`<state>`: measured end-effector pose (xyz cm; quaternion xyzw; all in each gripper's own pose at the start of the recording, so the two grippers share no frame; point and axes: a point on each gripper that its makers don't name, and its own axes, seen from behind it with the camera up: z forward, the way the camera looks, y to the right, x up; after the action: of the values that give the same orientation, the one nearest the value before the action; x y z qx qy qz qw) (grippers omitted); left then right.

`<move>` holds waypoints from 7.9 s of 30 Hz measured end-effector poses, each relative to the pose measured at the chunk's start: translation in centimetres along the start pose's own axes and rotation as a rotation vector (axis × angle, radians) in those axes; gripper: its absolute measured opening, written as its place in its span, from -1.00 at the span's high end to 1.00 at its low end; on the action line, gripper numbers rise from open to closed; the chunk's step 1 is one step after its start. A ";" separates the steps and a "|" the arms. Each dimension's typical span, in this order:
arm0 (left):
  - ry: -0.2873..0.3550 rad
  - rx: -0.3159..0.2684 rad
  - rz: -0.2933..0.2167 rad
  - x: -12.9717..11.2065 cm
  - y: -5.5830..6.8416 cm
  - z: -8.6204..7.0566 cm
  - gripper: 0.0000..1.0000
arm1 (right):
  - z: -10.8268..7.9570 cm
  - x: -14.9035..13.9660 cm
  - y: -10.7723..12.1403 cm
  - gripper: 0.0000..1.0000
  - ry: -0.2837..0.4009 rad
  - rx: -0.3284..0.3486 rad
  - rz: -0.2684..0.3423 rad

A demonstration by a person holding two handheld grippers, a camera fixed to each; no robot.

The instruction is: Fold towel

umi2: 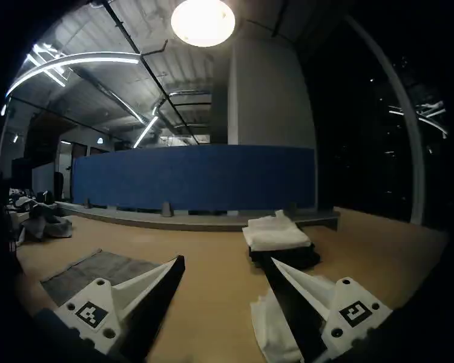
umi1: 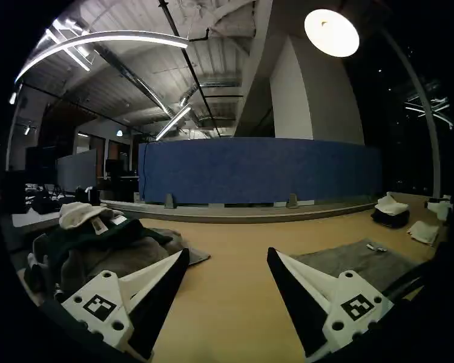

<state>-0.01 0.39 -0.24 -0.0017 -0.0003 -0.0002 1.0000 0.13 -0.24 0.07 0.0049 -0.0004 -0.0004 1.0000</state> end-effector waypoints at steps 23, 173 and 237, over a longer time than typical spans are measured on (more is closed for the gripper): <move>0.025 0.000 -0.020 5.4 -0.2 0.0 -0.91 | -0.9 4.6 0.3 -1.00 -0.001 -0.013 -0.038; -0.877 -0.737 0.399 -13.5 15.8 -8.2 0.02 | -9.2 -13.5 -11.2 0.26 -0.934 0.554 -0.272; -0.834 -0.678 0.300 -6.9 15.9 -8.4 0.83 | -8.9 -4.5 -10.8 0.88 -0.838 0.524 -0.163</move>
<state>-6.91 16.26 -8.69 -0.3232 -0.3956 0.1428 0.8477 -4.42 -10.96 -8.90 0.2555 -0.4018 -0.0805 0.8757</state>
